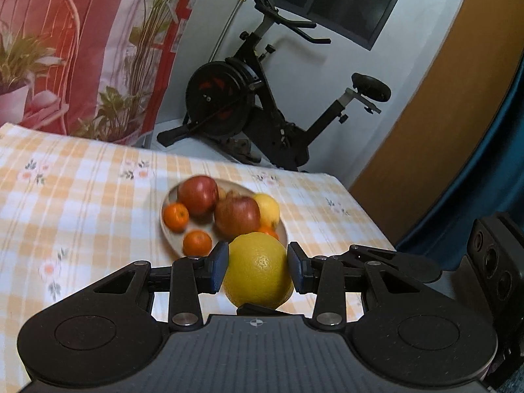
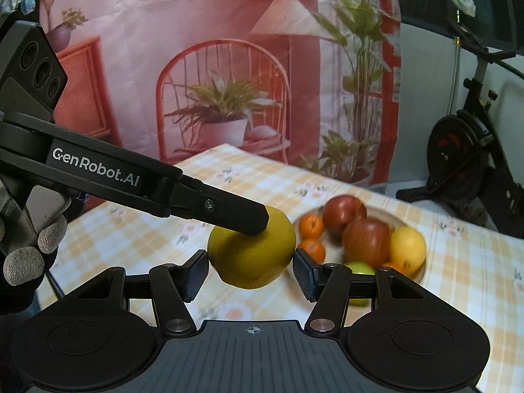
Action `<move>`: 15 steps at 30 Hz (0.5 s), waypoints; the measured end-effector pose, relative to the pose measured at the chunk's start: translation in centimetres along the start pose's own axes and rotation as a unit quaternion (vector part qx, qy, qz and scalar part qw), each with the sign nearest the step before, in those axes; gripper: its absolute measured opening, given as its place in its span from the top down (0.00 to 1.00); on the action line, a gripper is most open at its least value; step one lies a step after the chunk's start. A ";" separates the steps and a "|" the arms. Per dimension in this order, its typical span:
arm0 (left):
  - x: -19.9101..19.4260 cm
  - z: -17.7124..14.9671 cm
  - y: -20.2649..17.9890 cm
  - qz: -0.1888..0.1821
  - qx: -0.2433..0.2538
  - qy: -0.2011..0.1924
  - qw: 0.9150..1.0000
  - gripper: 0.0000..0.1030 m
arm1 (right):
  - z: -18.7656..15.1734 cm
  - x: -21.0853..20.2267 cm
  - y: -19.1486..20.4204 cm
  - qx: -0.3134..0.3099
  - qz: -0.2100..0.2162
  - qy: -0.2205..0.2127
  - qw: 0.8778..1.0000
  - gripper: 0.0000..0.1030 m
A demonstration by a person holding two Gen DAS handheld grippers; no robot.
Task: Organize fruits
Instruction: 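Carry the lemon with both grippers over the cream plate and lower it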
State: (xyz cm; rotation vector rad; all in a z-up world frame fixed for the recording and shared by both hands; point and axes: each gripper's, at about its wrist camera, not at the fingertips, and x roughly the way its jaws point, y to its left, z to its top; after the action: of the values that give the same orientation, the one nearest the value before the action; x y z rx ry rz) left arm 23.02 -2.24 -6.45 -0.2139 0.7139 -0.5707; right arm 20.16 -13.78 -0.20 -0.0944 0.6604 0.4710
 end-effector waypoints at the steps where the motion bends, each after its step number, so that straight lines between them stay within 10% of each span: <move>1: 0.5 0.4 0.3 0.000 0.000 0.001 1.000 0.60 | 0.3 0.4 -0.3 0.001 -0.001 0.000 1.000 0.49; 15: 7.4 5.0 4.6 0.006 -0.018 0.031 0.999 0.60 | 3.9 9.8 -4.9 -0.002 -0.025 0.040 0.999 0.49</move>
State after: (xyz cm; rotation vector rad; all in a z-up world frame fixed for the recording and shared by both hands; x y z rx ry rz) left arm 32.80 -2.62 -8.59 -0.2265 0.7859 -0.5553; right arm 31.28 -13.42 -3.39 -0.1336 0.7344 0.4215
